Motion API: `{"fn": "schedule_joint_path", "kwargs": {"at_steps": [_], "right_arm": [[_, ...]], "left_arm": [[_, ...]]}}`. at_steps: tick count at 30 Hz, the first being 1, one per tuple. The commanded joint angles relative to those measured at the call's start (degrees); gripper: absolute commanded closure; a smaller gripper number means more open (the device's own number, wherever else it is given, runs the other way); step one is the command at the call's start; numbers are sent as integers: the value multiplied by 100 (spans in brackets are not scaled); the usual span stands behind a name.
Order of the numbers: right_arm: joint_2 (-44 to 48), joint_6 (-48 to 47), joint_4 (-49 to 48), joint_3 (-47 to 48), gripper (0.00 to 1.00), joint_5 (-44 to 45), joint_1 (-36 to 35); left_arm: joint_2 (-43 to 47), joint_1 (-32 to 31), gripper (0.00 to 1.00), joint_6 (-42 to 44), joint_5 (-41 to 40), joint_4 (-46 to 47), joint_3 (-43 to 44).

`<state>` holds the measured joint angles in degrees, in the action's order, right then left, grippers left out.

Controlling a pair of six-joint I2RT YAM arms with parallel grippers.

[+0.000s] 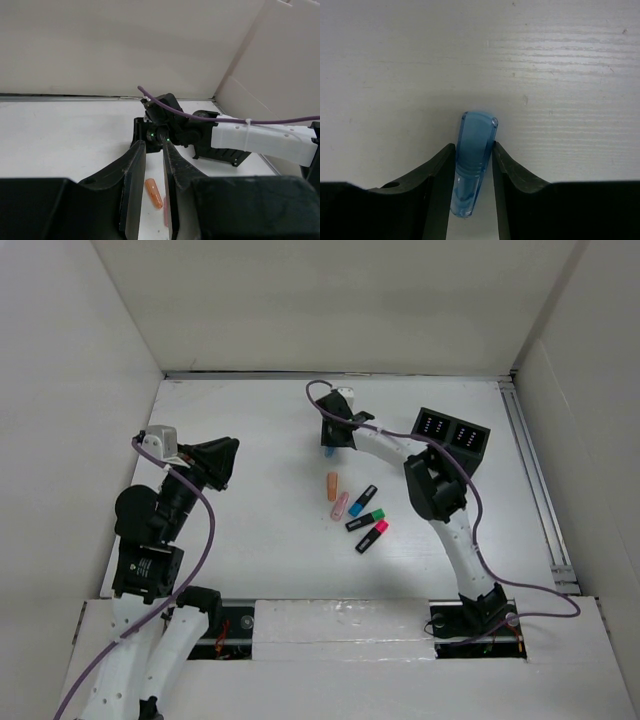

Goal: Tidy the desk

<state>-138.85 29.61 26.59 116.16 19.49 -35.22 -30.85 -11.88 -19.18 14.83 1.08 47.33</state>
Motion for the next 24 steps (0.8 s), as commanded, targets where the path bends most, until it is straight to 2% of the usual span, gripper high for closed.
{"fn": "schedule_joint_path", "kwargs": {"at_steps": [1,2,3,7,10,14,16,19,23,24], "right_arm": [[355,-323,59,-607,62,-6,33],[506,-367,-91,-864,62,20,33],[795,-516,-336,-1554,65,116,-37],[1140,-596,-549,-2034,63,284,-99],[1255,-701,-602,-2115,42,293,-38],[1141,-789,-427,-1826,35,231,15],[1079,-859,-418,-1755,35,170,76],[965,-878,-269,-1596,41,-6,77],[912,-860,-365,-1632,56,-6,130],[877,-860,-339,-1562,58,-32,130]], "left_arm": [[70,-7,83,-16,81,340,-40],[53,-7,83,-16,81,340,-40],[35,-7,83,-16,64,331,-48],[-8,-7,82,-42,160,366,-48],[-52,-7,83,-33,117,332,-40],[-53,-7,82,-16,73,340,-48],[-53,-7,83,2,29,305,-40],[-35,-7,83,11,38,314,-31],[-70,-7,82,20,37,305,-31],[-70,-7,83,20,55,314,-31]]}}
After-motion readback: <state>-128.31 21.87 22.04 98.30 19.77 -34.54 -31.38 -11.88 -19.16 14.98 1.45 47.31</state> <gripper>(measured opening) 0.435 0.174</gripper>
